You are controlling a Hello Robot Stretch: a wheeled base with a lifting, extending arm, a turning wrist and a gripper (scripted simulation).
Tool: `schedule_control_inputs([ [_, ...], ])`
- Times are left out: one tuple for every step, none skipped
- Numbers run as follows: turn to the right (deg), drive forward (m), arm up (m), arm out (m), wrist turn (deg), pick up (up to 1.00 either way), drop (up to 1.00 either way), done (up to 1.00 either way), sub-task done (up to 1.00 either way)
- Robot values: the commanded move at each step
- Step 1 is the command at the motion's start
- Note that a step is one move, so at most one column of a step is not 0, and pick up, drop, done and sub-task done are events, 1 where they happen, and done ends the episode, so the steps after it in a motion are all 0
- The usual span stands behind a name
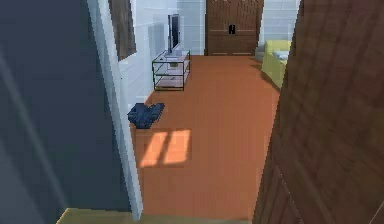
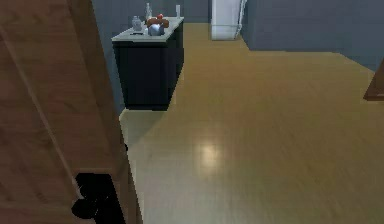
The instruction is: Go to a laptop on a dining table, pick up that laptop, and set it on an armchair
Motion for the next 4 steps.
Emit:
schedule_control_inputs([
  [6.0, 0.00, 0.00, 0.00, 0.0, 0.00, 0.00, 0.00, 0.00],
  [0.0, 1.00, 0.00, 0.00, 0.0, 0.00, 0.00, 0.00, 0.00],
  [9.0, 0.00, 0.00, 0.00, 0.0, 0.00, 0.00, 0.00, 0.00],
  [0.0, 0.20, 0.00, 0.00, 0.0, 0.00, 0.00, 0.00, 0.00],
])
